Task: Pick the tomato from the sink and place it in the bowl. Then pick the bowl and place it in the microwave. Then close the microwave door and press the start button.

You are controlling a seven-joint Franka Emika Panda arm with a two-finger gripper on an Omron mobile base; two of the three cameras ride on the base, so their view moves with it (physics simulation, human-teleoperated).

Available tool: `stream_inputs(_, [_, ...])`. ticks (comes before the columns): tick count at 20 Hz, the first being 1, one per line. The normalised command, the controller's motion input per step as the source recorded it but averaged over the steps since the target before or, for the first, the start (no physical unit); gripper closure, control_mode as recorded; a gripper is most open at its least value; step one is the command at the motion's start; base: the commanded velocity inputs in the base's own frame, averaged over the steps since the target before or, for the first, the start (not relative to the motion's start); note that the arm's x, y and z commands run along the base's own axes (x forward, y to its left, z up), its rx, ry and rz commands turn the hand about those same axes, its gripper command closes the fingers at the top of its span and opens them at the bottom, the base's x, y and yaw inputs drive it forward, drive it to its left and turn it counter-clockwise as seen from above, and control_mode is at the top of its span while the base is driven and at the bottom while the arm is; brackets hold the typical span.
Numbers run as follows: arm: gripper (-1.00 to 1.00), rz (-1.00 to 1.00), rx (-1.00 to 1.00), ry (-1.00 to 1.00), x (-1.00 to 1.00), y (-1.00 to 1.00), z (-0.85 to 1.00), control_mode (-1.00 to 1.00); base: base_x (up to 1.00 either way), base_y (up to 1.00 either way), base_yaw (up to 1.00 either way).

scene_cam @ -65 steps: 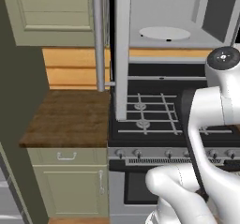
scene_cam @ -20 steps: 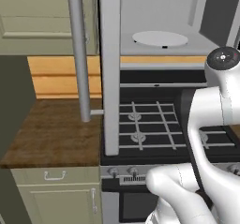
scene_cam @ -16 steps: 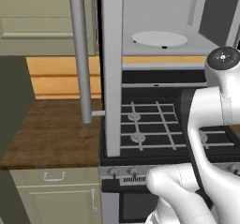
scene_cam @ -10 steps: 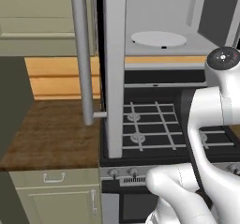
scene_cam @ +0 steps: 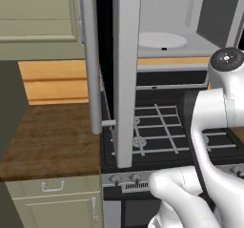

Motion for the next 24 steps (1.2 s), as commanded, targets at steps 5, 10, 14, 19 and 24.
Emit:
stream_inputs(5, [1.0,0.0,0.0,0.0,0.0,0.0,0.0,1.0,0.64,0.0,-0.14])
stream_inputs(10, [1.0,0.0,0.0,0.0,0.0,0.0,0.0,1.0,0.03,0.0,0.0])
stream_inputs(14, [1.0,0.0,0.0,0.0,0.0,0.0,0.0,1.0,0.0,0.0,0.0])
stream_inputs(19, [1.0,0.0,0.0,0.0,0.0,0.0,0.0,1.0,0.0,0.0,0.0])
stream_inputs(24, [1.0,0.0,0.0,0.0,0.0,0.0,0.0,-1.0,0.0,0.0,0.0])
